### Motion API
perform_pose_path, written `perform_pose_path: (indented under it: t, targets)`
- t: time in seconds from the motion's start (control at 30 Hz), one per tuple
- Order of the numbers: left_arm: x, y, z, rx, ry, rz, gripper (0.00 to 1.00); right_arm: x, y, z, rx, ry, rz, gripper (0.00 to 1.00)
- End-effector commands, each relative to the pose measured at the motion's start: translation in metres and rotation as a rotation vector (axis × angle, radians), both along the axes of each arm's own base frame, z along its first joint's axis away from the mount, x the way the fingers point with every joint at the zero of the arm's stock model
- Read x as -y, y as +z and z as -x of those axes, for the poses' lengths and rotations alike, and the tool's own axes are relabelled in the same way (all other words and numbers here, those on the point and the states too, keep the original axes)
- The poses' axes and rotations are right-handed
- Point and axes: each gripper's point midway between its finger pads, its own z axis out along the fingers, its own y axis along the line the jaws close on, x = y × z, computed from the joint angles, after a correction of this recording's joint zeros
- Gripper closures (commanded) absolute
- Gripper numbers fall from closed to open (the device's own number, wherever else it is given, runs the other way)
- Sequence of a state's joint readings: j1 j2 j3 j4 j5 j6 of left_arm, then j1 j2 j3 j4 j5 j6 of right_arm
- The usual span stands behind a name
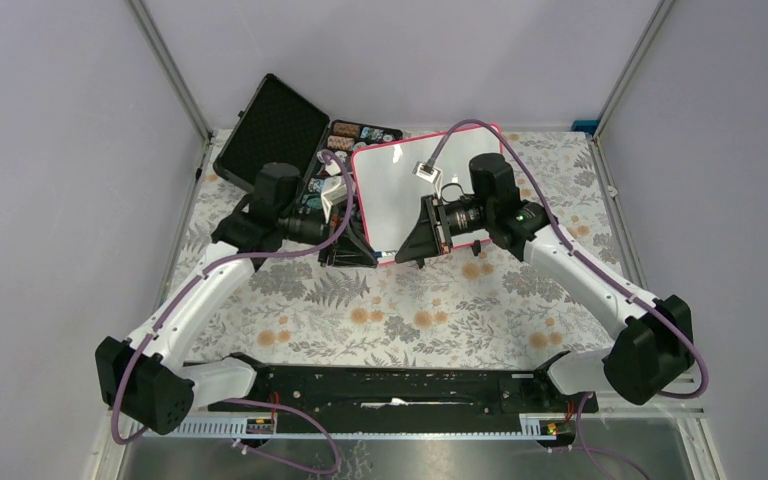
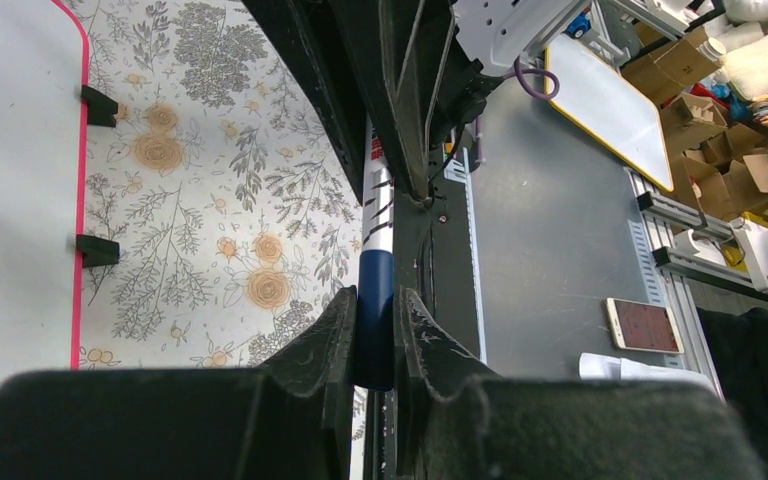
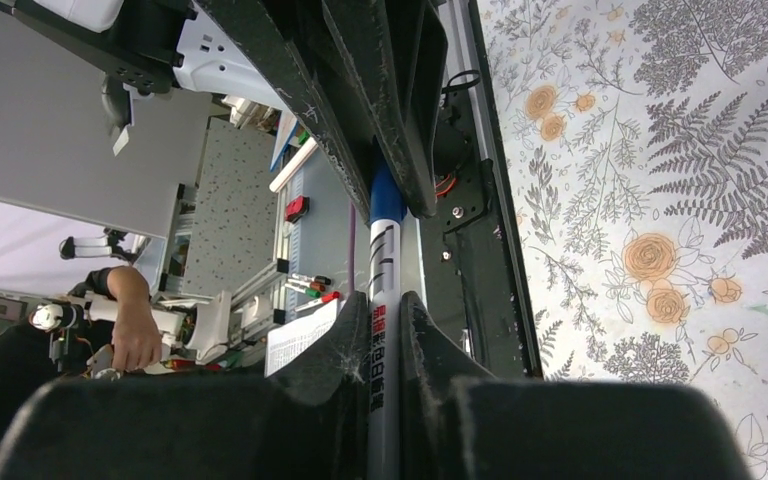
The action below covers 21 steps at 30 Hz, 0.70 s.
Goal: Write a sentence on the whiteboard
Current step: Open the pen cap from the whiteboard marker.
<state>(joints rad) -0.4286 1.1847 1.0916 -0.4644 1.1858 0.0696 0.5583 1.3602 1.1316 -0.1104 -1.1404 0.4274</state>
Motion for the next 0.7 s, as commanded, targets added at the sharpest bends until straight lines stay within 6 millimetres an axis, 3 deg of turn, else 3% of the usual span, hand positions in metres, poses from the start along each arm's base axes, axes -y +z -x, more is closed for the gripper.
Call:
perform_pose_path:
  t: [0.0, 0.17, 0.43, 0.6, 0.67]
  targets:
    - [0.001, 0.005, -0.013, 0.105, 0.021, 0.003, 1.0, -0.003, 0.019, 0.01, 0.029, 0.057, -0.049, 1.0]
    - [-0.016, -0.006, -0.015, 0.123, 0.052, -0.043, 1.0, 0.006, 0.02, 0.003, 0.024, 0.038, -0.049, 1.0]
    - [-0.069, -0.039, -0.033, 0.128, 0.166, -0.106, 1.0, 0.028, 0.018, -0.011, 0.053, -0.034, -0.041, 1.0]
    - [-0.101, -0.056, -0.044, 0.152, 0.213, -0.148, 1.0, 0.037, -0.006, -0.01, 0.07, -0.042, 0.061, 1.0]
    - [-0.115, -0.077, -0.049, 0.168, 0.227, -0.247, 1.0, 0.041, -0.015, -0.016, 0.1, -0.072, 0.118, 1.0]
